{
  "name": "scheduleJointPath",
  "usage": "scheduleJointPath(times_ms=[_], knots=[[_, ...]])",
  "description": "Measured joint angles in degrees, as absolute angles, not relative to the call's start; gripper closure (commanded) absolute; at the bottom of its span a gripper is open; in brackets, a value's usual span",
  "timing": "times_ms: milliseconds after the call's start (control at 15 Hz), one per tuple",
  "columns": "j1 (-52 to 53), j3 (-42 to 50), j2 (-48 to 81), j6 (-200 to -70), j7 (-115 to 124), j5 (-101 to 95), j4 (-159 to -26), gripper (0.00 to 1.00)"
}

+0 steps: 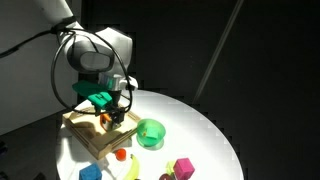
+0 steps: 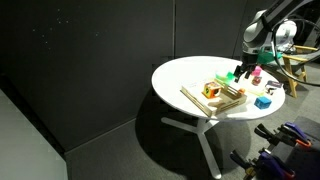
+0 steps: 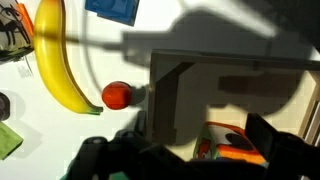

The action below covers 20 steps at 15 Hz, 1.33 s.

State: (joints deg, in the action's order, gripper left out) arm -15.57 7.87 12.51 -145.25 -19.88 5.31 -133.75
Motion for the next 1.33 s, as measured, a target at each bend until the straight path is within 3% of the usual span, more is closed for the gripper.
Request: scheduleJointPath(times_ms=[1333], knots=[[-22.91,9.25,14.08,-152.69,-34.18,5.82,-137.09,0.0]])
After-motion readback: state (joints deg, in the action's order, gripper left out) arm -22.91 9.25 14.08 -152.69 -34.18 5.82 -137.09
